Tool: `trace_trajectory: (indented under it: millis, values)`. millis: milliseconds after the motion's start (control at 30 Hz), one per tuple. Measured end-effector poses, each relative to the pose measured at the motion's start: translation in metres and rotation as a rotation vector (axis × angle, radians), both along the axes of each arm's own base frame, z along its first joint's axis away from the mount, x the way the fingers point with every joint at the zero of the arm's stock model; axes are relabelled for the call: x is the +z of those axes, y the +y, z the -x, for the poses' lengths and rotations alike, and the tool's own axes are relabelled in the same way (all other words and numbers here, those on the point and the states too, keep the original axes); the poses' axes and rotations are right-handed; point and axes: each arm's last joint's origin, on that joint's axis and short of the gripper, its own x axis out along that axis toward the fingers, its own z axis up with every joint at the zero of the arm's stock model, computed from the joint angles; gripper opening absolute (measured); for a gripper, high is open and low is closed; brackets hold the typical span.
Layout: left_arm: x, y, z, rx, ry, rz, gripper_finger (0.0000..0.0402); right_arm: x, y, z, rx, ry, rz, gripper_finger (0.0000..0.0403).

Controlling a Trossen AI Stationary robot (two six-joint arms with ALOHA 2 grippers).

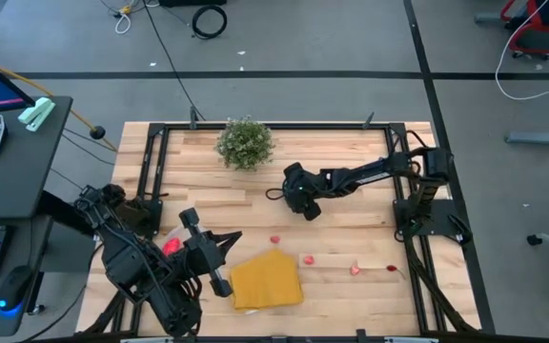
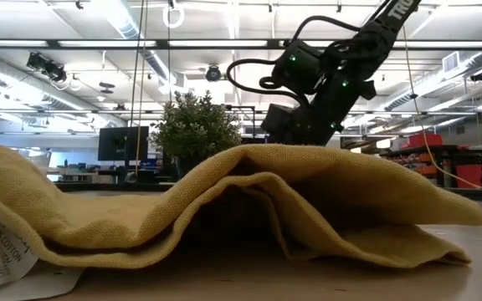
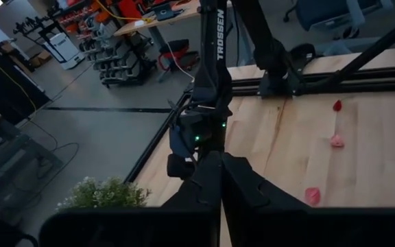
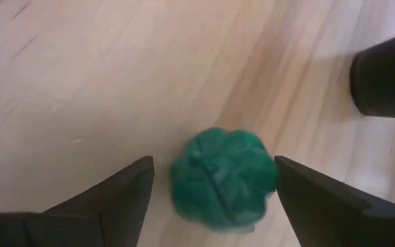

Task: Pick and placing Produce into tupperware
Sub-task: Put the bell pepper into the transparent bin

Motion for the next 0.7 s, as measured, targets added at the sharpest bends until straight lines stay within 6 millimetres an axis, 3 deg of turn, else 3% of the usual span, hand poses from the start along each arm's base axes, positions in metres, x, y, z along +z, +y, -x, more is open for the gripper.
trace_trajectory:
  millis: [367, 700]
  values:
    - [-0.0002, 0.0003, 0.0003, 0.0, 0.004, -0.004, 0.0024, -0.0023, 0.0001, -0.0013, -0.053, -0.012, -0.052, 0.0298]
    - [-0.0003, 0.0002, 0.0002, 0.004, -0.003, 0.005, 0.0009, -0.0026, 0.0041, -0.0022, -0.149, -0.033, -0.12, 0.0237]
